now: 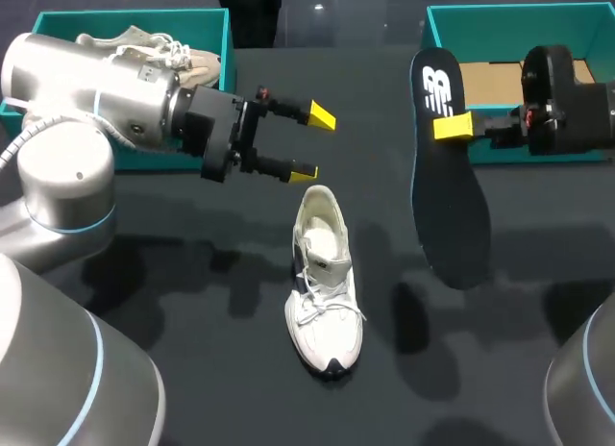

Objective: Take the shoe out of the shoebox, open the shoe tongue, remove and reinsert the insole, then place the shoe into the shoebox

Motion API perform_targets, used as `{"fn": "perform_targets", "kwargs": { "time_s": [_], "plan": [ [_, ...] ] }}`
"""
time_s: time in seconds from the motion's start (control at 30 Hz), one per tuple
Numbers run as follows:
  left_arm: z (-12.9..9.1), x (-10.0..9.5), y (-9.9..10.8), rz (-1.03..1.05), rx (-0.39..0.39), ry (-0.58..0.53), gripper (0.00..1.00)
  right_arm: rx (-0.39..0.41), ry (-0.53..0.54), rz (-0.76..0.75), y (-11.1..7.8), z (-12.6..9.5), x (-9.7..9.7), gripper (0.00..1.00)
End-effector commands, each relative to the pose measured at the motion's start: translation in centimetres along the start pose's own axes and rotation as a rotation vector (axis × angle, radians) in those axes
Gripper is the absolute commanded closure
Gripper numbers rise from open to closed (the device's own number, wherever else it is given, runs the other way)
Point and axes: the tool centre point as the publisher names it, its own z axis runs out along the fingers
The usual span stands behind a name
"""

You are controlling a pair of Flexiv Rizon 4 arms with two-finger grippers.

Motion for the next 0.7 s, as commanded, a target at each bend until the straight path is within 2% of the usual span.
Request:
{"fn": "perform_targets", "kwargs": {
  "time_s": [0.03,0.07,0.3,0.4,0.7],
  "plan": [
    [0.1,0.0,0.1,0.002,0.000,0.001,0.00,0.022,0.031,0.054,1.7,0.6,-2.4,1.00],
    [0.1,0.0,0.1,0.002,0.000,0.001,0.00,0.009,0.031,0.077,1.7,0.5,-3.2,1.00],
    [0.1,0.0,0.1,0.002,0.000,0.001,0.00,0.009,0.031,0.077,1.7,0.5,-3.2,1.00],
    [-0.3,-0.6,-0.1,0.027,-0.034,-0.040,0.00,0.009,0.031,0.077,1.7,0.5,-3.2,1.00],
    [-1.4,-0.5,-0.4,0.014,-0.101,-0.150,0.00,-0.037,-0.001,0.254,3.3,1.9,-7.1,1.00]
  ]
}}
